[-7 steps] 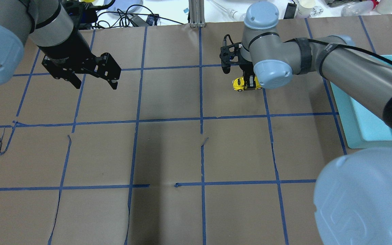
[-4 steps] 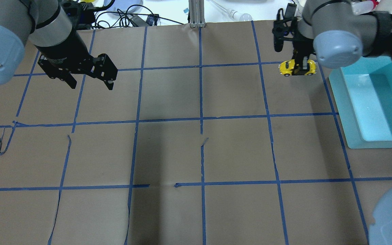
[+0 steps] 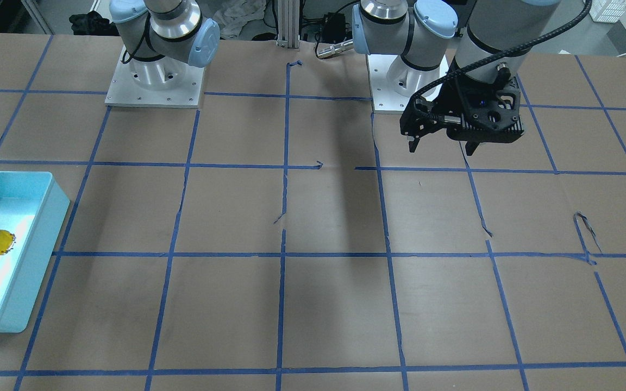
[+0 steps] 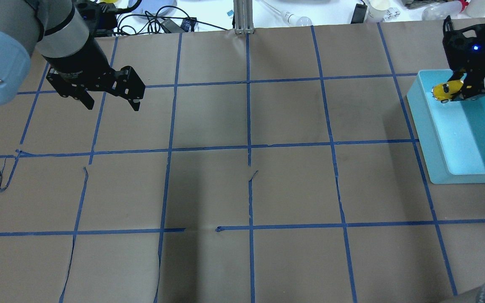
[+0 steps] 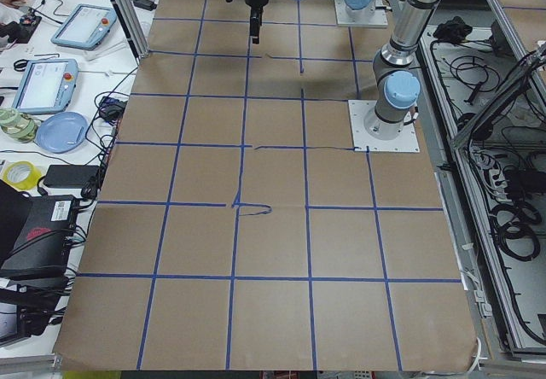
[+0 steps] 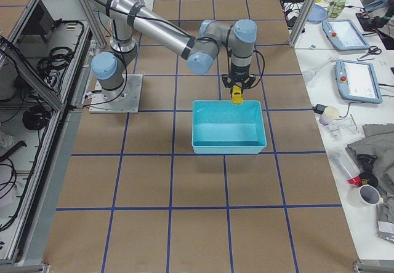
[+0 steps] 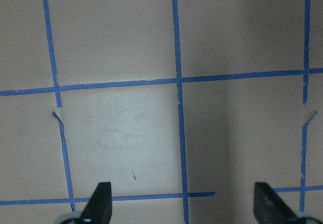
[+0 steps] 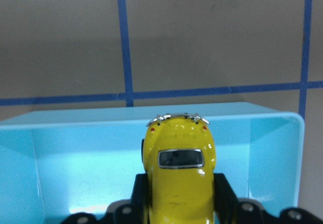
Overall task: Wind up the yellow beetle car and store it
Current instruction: 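Carry the car with the right gripper into the light-blue bin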
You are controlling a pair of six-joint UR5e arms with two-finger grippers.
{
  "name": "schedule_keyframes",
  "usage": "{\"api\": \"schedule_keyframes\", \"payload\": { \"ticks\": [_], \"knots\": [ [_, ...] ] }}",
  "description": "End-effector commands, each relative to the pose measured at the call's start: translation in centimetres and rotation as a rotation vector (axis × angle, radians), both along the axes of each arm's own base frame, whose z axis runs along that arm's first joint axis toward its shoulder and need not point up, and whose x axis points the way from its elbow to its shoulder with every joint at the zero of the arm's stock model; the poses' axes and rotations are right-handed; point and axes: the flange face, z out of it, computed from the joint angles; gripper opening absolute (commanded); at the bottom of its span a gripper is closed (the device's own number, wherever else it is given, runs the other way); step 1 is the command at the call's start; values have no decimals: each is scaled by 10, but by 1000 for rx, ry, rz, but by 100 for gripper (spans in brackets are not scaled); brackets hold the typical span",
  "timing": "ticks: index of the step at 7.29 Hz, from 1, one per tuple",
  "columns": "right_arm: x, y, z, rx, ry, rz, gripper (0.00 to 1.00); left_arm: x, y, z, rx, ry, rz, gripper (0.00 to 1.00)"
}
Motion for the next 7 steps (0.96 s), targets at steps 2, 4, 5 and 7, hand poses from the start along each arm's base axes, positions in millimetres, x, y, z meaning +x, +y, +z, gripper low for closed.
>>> {"api": "schedule_keyframes", "payload": {
  "ticks": [2, 4, 5, 7],
  "knots": [
    [-71, 35, -66, -39, -48, 99, 0, -1, -1, -1, 0, -1, -1, 100],
    [-83, 45, -112, -36, -97, 99, 0, -1, -1, -3, 5, -1, -1, 100],
    [-89, 44, -128, -25, -108, 87, 0, 5, -1, 1, -2, -18, -4, 100],
    [-93, 42, -144, -13, -106, 83, 0, 5, -1, 1, -12, -22, 3, 100]
  ]
}}
